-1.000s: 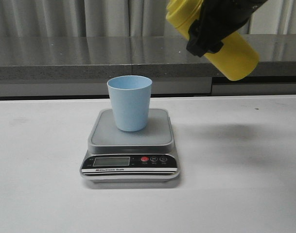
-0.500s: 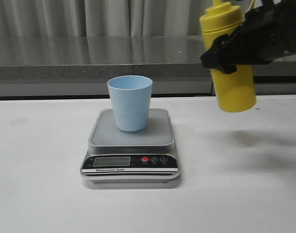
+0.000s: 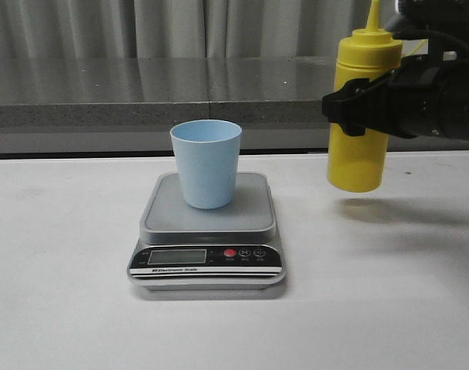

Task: Pour seasoning into cup on scale with both arms
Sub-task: 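Lower the yellow bottle back onto the table with the right gripper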

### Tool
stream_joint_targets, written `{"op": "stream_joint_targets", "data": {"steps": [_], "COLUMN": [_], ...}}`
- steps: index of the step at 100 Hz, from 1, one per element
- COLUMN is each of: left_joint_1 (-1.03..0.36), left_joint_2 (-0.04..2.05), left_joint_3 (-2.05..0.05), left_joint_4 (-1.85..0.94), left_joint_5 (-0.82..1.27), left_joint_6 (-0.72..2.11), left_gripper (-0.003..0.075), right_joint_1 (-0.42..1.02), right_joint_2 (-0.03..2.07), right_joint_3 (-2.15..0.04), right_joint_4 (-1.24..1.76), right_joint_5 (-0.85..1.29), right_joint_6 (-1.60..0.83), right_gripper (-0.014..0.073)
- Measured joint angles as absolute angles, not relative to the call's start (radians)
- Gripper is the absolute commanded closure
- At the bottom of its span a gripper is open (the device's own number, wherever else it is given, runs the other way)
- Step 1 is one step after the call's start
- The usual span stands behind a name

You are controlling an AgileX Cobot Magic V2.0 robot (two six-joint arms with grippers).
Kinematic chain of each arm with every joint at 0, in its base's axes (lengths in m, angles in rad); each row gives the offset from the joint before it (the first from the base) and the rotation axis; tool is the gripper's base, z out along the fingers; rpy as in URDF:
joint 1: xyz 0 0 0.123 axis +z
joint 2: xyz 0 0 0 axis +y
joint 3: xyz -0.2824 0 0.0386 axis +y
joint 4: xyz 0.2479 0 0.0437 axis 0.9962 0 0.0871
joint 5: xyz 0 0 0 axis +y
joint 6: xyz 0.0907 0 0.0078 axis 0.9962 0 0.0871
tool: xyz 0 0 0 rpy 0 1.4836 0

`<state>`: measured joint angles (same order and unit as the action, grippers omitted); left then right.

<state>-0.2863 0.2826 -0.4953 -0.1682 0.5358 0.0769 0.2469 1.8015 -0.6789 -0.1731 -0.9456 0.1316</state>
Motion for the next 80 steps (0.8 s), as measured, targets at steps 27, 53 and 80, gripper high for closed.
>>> {"op": "stream_joint_targets", "data": {"steps": [27,53,80], "left_joint_1": [-0.286,-0.286,-0.286], "left_joint_2": [0.283,0.283,0.283], "left_joint_3": [-0.495,-0.495,-0.495], "left_joint_4": [-0.168,-0.168,-0.168], "left_joint_5": [0.536,0.536,0.536], "left_joint_6": [0.077,0.077,0.077], "left_gripper": [0.0741,0.0741,0.0741], "right_joint_1": [0.247,0.247,0.247], "right_joint_2": [1.874,1.891,1.891], "right_joint_3": [-0.679,-0.679,-0.679], "right_joint_4": [-0.172,-0.172,-0.171], "right_joint_5": [-0.989,-1.019,-1.020], "right_joint_6": [0.142,0.144,0.144], "right_gripper": [0.0652,0.0370,-0.0069]}}
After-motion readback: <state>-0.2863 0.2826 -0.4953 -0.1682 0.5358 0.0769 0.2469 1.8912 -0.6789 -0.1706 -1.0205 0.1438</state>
